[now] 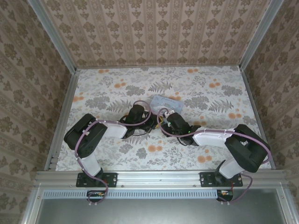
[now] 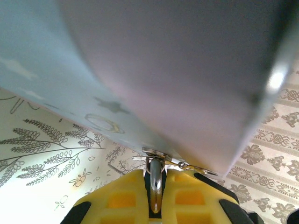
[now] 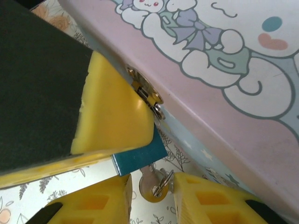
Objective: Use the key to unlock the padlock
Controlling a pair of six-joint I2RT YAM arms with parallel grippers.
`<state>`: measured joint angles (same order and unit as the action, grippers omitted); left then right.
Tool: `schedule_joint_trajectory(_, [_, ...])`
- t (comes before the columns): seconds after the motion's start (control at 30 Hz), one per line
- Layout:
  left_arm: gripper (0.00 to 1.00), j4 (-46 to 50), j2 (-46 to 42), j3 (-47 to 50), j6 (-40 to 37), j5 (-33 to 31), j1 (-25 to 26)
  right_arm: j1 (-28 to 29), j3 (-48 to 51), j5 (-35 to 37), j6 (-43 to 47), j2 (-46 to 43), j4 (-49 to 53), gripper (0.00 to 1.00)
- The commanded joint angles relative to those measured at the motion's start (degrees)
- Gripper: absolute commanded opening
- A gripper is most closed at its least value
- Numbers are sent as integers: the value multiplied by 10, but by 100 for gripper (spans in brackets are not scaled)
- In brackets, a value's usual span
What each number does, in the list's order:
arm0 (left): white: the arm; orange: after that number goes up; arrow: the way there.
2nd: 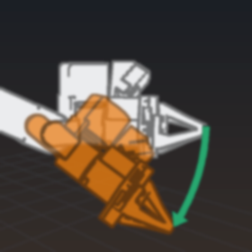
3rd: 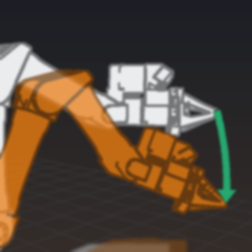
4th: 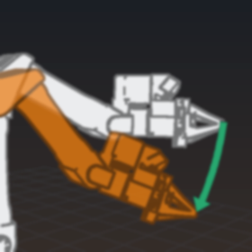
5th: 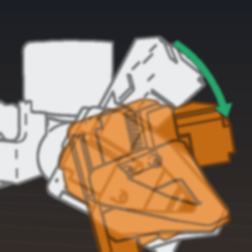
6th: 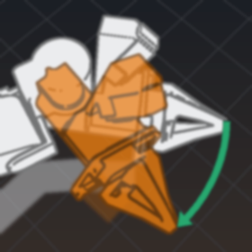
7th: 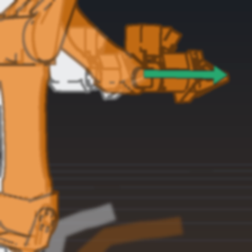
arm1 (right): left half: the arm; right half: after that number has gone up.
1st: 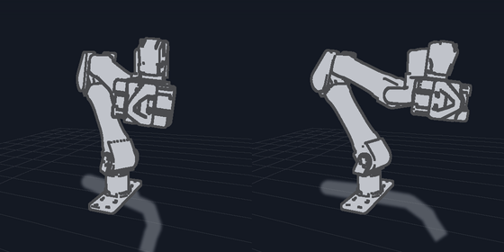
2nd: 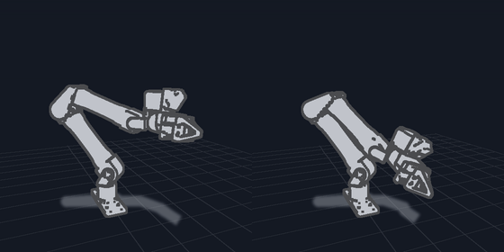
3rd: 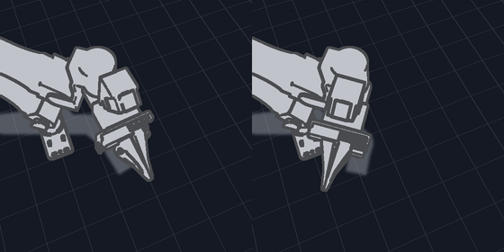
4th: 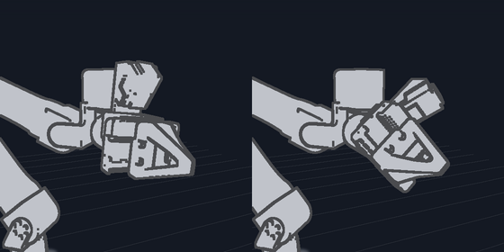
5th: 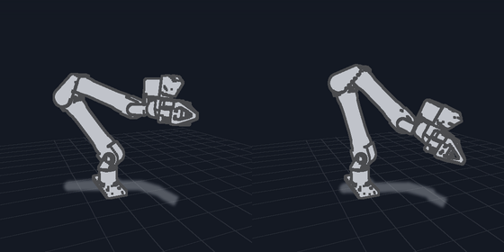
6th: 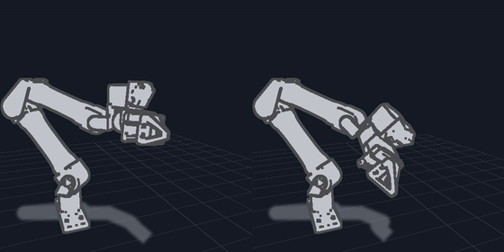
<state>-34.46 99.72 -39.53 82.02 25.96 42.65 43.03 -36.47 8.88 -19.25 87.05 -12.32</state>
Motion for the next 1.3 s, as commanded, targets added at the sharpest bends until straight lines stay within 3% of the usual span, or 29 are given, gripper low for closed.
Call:
schedule_joint_trajectory(0.0, [0,18,-15,0,-5,33,2,-4,-29,54,-8,22,-40,31])
schedule_joint_trajectory(0.1, [0,18,-12,0,-5,35,3,-4,-42,54,-13,40,-47,30])
schedule_joint_trajectory(0.27, [0,17,-7,2,-4,38,6,-7,-62,47,-24,58,-54,13])
schedule_joint_trajectory(0.4, [0,7,1,9,-2,40,6,-24,-66,-7,-42,47,-59,0])
schedule_joint_trajectory(0.7, [0,2,7,20,-22,35,0,-104,-5,-245,-165,38,-162,0])
schedule_joint_trajectory(0.83, [0,22,-2,23,-43,30,-4,-119,23,-276,-193,46,-201,0])
schedule_joint_trajectory(0.9, [0,31,-8,25,-51,28,-4,-120,32,-268,-197,43,-204,26])
schedule_joint_trajectory(0.93, [0,34,-10,27,-54,26,-4,-120,35,-265,-198,41,-205,31])
schedule_joint_trajectory(1.07, [0,43,-14,27,-63,23,-5,-126,48,-246,-199,28,-204,44])
schedule_joint_trajectory(1.27, [0,68,-20,23,-94,21,-4,-149,46,-240,-208,19,-206,50])
